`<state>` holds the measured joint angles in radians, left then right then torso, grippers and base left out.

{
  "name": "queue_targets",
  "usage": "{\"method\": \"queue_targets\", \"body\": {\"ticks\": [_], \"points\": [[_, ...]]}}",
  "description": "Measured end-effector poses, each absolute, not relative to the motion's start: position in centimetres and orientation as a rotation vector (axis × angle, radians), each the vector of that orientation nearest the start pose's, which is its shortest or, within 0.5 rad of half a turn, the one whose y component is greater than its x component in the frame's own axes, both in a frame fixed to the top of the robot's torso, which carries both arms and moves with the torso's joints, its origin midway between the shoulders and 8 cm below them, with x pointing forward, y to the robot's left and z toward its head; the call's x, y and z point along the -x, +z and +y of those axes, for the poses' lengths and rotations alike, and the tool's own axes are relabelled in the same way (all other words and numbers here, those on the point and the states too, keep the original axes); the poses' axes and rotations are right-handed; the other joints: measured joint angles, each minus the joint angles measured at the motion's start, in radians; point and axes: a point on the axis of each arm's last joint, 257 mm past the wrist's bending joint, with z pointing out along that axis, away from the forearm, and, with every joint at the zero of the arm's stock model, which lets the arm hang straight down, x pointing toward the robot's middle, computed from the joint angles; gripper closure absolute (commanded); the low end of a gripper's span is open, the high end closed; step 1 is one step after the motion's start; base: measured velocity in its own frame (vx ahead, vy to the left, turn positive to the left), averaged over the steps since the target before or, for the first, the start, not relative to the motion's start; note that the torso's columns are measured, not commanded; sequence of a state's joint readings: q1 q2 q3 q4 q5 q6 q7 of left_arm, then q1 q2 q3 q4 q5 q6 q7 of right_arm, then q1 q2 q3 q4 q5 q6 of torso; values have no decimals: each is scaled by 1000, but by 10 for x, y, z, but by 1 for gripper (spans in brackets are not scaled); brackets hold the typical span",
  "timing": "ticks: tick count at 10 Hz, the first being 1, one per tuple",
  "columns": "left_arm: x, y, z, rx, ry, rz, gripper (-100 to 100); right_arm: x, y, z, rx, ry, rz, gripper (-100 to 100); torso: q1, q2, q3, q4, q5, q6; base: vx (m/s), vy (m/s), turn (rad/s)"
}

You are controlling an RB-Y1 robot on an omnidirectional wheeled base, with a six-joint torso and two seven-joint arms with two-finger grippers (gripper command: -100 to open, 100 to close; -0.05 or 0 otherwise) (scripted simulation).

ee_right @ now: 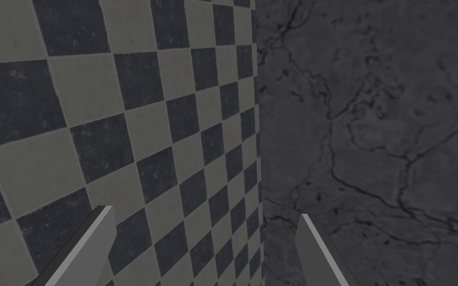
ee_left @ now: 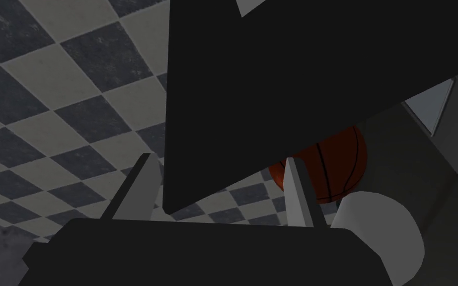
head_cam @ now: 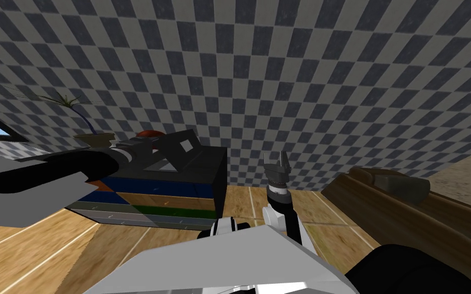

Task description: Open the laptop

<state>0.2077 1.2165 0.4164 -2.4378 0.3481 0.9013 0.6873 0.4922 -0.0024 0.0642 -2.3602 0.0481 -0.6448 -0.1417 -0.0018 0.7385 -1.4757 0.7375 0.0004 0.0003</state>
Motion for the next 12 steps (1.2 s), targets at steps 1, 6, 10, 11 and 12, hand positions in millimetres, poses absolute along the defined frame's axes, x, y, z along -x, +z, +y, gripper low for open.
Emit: {"method": "queue_targets", "body": {"ticks": [1,6,10,11,12], "points": [[-451,71,391,1120,-880,1311,100,-301,84,-244,-488,1524,452,0,0,0,0,1,-1,0,-3,45,-55],[-452,55,392,1263,-965,1284,100,-301,84,-244,-488,1524,452,0,7,1,1,2,1,-1,-1,61,-27],[-458,36,401,1435,-1085,1218,100,-301,84,-244,-488,1523,453,0,4,0,0,2,0,-1,0,125,-21],[-459,28,402,1491,-1126,1194,100,-301,84,-244,-488,1523,453,0,4,0,0,1,0,-1,-3,73,-16],[-460,25,402,1502,-1130,1191,100,-301,84,-244,-488,1524,452,0,-2,1,0,2,-2,-1,-9,65,-21]]}}
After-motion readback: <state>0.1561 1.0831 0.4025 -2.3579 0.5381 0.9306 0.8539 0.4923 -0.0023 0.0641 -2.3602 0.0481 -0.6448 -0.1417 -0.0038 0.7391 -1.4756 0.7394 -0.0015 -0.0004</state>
